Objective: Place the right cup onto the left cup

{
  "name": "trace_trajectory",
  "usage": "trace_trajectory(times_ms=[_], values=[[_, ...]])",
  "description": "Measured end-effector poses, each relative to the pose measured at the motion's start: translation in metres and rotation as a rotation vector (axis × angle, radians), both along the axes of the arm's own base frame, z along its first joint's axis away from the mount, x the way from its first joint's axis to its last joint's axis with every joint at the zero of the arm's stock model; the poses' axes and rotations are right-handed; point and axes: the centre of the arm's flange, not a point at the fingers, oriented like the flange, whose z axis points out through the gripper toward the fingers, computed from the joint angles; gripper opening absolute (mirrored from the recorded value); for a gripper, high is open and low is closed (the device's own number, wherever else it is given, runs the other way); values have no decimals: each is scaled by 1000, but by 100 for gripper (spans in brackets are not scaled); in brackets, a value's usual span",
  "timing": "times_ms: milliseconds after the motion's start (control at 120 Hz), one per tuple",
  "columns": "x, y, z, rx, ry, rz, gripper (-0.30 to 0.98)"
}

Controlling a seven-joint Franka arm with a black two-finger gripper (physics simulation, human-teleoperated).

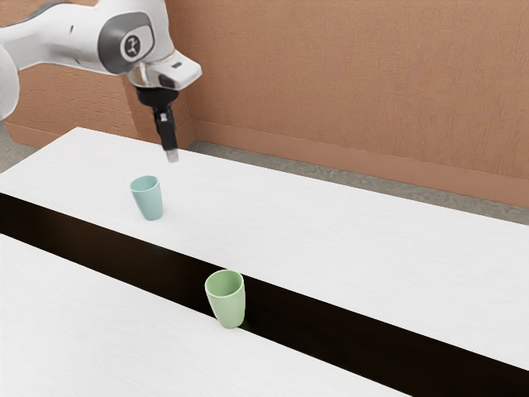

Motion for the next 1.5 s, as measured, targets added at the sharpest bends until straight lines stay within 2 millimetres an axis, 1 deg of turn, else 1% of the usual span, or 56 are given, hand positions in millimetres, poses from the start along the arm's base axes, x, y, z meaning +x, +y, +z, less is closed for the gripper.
trace_trajectory(times_ms=[42, 100, 258, 317, 383, 567, 625, 717, 842, 883, 933, 1008, 1117, 1225, 1350, 1500], values=[[0, -12, -1, 2, -1, -24, 69], [-3, -37, -7, 6, 2, -73, 69], [-13, -95, -42, 9, 16, -177, 69], [-15, -110, -59, 13, 34, -198, 69], [-20, -119, -81, 15, 57, -211, 69], [-45, -117, -151, 8, 122, -202, 69], [-52, -115, -167, 3, 129, -198, 69], [-58, -115, -187, 0, 128, -194, 69], [-57, -116, -204, 1, 117, -189, 68], [-56, -116, -211, 3, 116, -188, 65], [-54, -117, -218, 6, 116, -188, 57], [-54, -122, -225, 7, 112, -193, 44], [-56, -130, -230, 7, 104, -199, 25], [-61, -132, -235, -6, 104, -184, 9], [-64, -131, -238, -16, 100, -166, -1], [-64, -130, -233, -14, 81, -162, -6]])
